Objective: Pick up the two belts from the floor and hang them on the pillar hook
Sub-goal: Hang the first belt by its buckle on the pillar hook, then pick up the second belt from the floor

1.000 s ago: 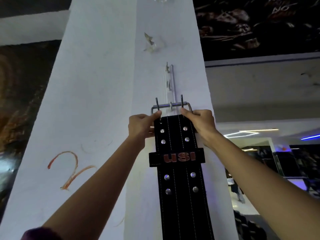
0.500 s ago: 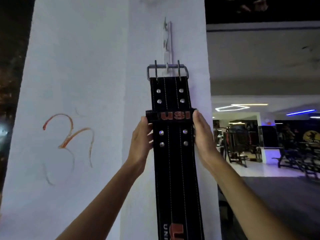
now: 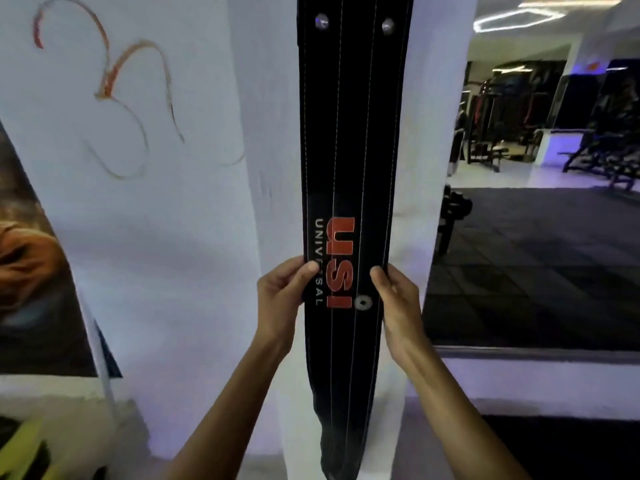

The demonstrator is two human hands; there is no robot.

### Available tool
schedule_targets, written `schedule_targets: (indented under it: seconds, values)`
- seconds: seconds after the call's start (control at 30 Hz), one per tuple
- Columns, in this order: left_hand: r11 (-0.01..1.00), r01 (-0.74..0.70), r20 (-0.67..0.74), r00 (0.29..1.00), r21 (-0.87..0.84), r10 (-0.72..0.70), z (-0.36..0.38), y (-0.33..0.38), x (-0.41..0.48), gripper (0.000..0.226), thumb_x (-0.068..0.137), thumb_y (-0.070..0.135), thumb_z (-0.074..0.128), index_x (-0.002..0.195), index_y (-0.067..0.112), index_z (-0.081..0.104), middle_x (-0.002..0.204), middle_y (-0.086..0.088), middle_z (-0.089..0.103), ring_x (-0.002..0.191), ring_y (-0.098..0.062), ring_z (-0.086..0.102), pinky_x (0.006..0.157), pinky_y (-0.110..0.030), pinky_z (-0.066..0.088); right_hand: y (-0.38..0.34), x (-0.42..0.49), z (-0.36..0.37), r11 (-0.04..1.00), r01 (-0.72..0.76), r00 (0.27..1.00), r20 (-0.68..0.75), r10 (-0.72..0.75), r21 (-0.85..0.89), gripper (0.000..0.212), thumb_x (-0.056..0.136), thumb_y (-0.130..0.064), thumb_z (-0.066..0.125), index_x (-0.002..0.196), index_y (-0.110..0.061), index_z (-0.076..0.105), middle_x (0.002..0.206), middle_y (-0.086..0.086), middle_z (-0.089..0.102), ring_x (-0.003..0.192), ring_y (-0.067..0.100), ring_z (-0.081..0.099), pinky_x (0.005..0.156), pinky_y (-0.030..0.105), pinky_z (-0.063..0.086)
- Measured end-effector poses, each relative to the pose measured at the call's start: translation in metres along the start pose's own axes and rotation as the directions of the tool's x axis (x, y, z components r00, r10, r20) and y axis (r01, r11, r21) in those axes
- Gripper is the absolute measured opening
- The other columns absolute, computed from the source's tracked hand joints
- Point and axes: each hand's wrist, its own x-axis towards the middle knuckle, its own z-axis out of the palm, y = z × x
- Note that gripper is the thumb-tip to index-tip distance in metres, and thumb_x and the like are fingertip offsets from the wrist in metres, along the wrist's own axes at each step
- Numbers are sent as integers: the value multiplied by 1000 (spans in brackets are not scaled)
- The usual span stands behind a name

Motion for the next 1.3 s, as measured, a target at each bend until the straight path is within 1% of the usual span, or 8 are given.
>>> schedule_targets:
  seconds: [0.3,0.43,0.53,0.67,0.8,0.93,1.1,1.3]
  values:
    - [970,235,41,970,62,-238,-16,-54,-22,21,89,14,58,103,5,71,99,-12,73,92,-22,71,83,-30,56,51,-15,-11,975,-160,980,-141,138,-153,12,90,-16,55,96,-15,66,92,4,69,81,4,67,76,17,52]
    - [881,431,-91,902,192,-422,-45,-86,-78,37,89,19,61,124,9,59,120,-4,65,112,-18,61,101,-37,47,76,-71,-25,937,-306,896,-384,224,-168,26,89,-13,57,114,-5,61,105,5,65,96,11,61,78,12,48]
    - [780,604,-182,796,166,-577,-85,-114,-146,38,90,18,59,125,4,58,118,-11,65,107,-24,62,93,-37,50,103,-138,-40,852,-480,801,-499,330,-207,15,90,-13,55,99,-5,64,113,18,65,101,25,60,92,35,47]
    - [618,786,-236,603,17,-762,-132,-132,-244,19,94,17,51,100,5,64,100,-13,66,85,-22,63,75,-31,49,123,-230,-23,623,-758,634,-441,635,-194,11,90,-11,54,90,-8,64,106,15,67,84,19,61,62,27,44]
    - [479,873,-301,434,-91,-849,-164,-131,-341,18,95,16,48,89,10,64,102,-15,65,82,-21,63,72,-30,47,133,-308,17,424,-871,485,-294,824,-248,17,92,-14,50,101,-9,63,102,6,66,86,18,60,62,26,39]
    - [390,890,-415,270,-237,-869,-192,-126,-426,21,96,16,47,104,3,62,101,-12,67,85,-21,64,73,-31,50,149,-376,54,295,-904,368,-215,905,-310,13,90,-16,52,84,-13,63,95,6,66,71,10,57,60,24,39]
    - [387,810,-542,104,-441,-834,-226,-101,-509,18,94,16,49,97,5,63,92,-8,68,82,-20,65,71,-31,52,173,-453,89,136,-867,144,20,989,-480,16,93,-22,48,87,-17,62,96,4,67,70,12,58,58,25,38]
    - [359,788,-595,-11,-500,-804,-279,-67,-576,15,92,13,52,86,7,65,86,-9,68,78,-21,65,69,-32,53,183,-521,148,92,-876,67,69,995,-473,17,94,-16,46,90,-10,61,83,4,63,67,12,57,52,21,44]
